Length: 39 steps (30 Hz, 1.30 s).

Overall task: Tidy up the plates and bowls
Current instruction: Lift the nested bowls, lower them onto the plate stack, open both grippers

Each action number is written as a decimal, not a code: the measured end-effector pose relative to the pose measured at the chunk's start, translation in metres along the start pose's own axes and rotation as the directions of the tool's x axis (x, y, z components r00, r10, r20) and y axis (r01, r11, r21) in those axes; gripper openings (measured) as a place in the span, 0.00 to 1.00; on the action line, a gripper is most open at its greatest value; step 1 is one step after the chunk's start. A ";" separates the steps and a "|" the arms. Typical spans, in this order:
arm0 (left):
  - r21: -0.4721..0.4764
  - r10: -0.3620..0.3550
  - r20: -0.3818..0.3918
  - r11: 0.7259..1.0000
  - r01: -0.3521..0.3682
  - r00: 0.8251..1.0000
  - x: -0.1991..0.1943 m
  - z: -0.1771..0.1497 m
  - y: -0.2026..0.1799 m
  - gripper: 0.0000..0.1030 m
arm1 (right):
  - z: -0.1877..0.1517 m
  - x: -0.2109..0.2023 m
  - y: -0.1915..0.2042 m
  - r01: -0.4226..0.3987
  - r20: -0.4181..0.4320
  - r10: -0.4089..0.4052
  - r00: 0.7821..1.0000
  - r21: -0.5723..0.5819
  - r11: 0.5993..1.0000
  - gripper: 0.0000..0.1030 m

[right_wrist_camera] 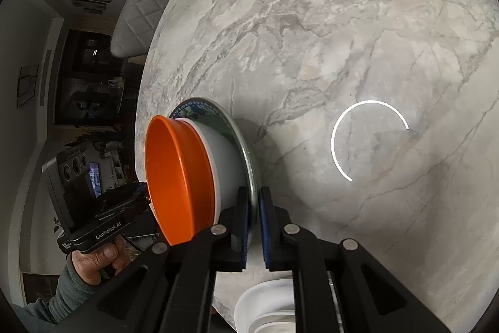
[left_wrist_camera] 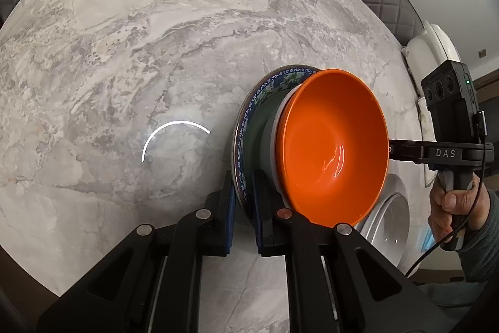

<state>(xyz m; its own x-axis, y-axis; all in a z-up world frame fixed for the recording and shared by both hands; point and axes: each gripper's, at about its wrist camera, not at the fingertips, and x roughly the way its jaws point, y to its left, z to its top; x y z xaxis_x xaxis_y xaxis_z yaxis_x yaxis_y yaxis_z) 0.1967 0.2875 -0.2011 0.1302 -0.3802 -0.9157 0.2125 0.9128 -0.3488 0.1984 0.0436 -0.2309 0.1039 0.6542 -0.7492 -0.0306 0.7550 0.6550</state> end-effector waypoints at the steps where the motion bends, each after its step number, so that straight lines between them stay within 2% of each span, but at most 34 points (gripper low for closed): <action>1: -0.004 0.001 -0.001 1.000 -0.001 1.000 0.000 0.000 -0.001 0.08 | 0.000 0.001 0.002 0.011 0.001 -0.011 1.000 -0.003 1.000 0.10; 10: -0.026 -0.008 0.006 1.000 0.008 1.000 -0.017 0.003 -0.010 0.07 | -0.003 -0.010 0.007 0.025 0.027 -0.026 0.999 0.027 0.999 0.11; 16: 0.008 -0.035 0.029 0.999 0.035 0.999 -0.041 0.004 -0.033 0.07 | -0.010 -0.039 0.018 0.038 0.078 -0.040 0.996 0.031 0.999 0.11; 21: 0.082 -0.067 0.047 0.995 0.063 0.997 -0.067 0.003 -0.066 0.07 | -0.028 -0.077 0.028 0.047 0.144 -0.053 0.988 0.045 0.998 0.11; 27: 0.209 -0.100 0.029 0.974 0.092 0.995 -0.082 -0.011 -0.118 0.07 | -0.074 -0.124 0.030 0.068 0.232 -0.089 0.969 0.097 0.993 0.11; 31: 0.287 -0.132 -0.027 0.949 0.134 0.991 -0.076 -0.032 -0.149 0.07 | -0.115 -0.142 0.017 0.071 0.272 -0.116 0.955 0.170 0.983 0.11; 35: 0.356 -0.135 -0.083 0.921 0.156 0.987 -0.061 -0.056 -0.172 0.07 | -0.153 -0.150 -0.001 0.074 0.292 -0.147 0.945 0.247 0.966 0.11; 39: 0.405 -0.124 -0.132 0.899 0.168 0.983 -0.045 -0.073 -0.188 0.07 | -0.187 -0.146 -0.020 0.053 0.294 -0.151 0.944 0.314 0.948 0.11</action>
<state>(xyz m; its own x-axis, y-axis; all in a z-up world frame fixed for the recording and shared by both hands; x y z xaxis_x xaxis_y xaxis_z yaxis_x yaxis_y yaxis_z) 0.0805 0.1437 -0.1092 -0.0264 -0.4676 -0.8835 0.6055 0.6958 -0.3863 -0.0017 -0.0589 -0.1531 0.3950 0.4906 -0.7768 0.2887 0.7364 0.6119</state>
